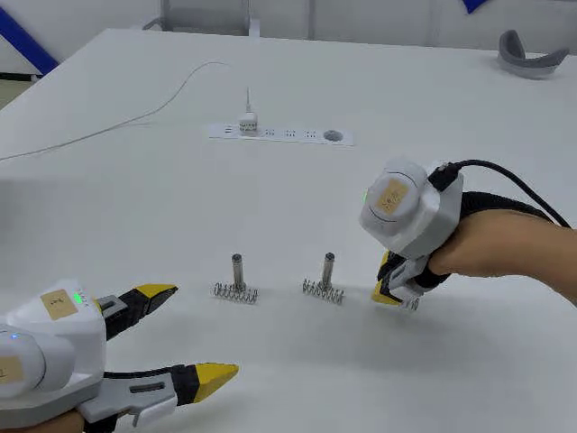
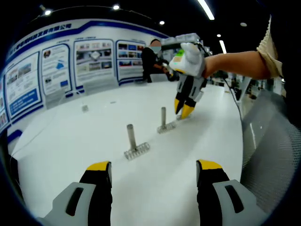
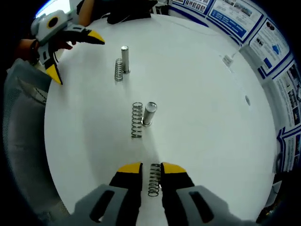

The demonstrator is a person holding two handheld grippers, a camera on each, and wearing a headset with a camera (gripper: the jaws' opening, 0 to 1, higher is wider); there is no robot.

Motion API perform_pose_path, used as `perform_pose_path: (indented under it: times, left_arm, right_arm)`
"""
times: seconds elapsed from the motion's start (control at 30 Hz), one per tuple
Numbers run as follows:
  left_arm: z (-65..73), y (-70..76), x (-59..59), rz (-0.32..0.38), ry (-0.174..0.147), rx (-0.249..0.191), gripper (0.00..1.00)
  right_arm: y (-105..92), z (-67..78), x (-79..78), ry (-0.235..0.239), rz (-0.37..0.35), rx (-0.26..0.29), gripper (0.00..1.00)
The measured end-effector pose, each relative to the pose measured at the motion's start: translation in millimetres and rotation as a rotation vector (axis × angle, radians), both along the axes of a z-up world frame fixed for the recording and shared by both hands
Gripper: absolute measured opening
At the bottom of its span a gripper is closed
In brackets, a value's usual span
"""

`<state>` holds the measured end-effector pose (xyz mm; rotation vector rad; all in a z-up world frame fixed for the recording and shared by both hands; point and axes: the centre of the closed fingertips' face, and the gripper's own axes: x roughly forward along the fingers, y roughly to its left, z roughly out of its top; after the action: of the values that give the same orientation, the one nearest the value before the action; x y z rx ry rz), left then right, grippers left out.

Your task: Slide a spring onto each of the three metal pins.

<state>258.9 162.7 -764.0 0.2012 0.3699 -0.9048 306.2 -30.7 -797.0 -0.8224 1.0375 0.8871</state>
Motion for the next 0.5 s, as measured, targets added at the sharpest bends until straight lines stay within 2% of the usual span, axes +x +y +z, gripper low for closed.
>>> perform_pose_path:
  times: [0.37,0.5]
  left_arm:
    - [-0.2,2.2,-1.9,0.011,0.002,-0.001,0.74]
    - [0.3,2.4,-2.2,0.014,0.003,-0.002,0.74]
  right_arm:
    - [-4.5,-8.6,-0.8,0.021,0.023,-0.054,0.16]
    - [-5.6,-9.9,-0.8,0.031,0.023,-0.055,0.16]
